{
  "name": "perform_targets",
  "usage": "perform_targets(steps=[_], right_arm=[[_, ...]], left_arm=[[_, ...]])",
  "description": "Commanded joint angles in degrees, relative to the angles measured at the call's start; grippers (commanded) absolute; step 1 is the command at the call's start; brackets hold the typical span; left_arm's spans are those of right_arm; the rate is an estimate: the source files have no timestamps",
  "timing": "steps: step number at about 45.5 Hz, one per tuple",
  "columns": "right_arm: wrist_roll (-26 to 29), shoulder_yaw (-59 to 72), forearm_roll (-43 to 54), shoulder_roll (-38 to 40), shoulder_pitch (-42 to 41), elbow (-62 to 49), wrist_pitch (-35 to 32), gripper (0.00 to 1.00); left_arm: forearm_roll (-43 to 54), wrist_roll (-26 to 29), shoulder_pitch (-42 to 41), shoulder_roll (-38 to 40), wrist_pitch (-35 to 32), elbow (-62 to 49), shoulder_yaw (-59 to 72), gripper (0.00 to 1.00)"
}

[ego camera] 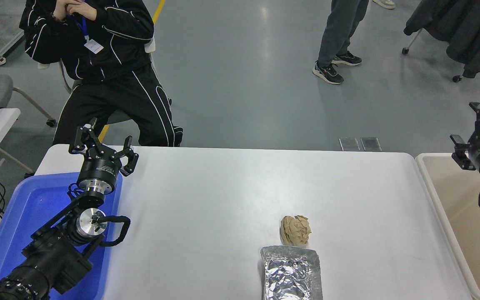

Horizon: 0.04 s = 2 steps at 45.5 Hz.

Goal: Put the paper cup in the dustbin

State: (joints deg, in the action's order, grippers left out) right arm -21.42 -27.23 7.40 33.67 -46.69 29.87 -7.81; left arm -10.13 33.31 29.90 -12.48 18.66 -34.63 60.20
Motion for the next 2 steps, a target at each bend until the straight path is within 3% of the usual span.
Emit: perform_targets(steps=[1,2], right_arm=[[0.0,0.6,0.7,-1.9,-3.1,2.9,-0.7,0.99],[0.0,0.7,0.8,-2.1,-3.4,2.9,-0.7,0.99]], left_arm=[[-0.1,0.0,0.0,0.0,0.0,0.0,0.0,1.0],[-0.1,0.0,0.0,0.0,0.0,0.0,0.0,1.0]])
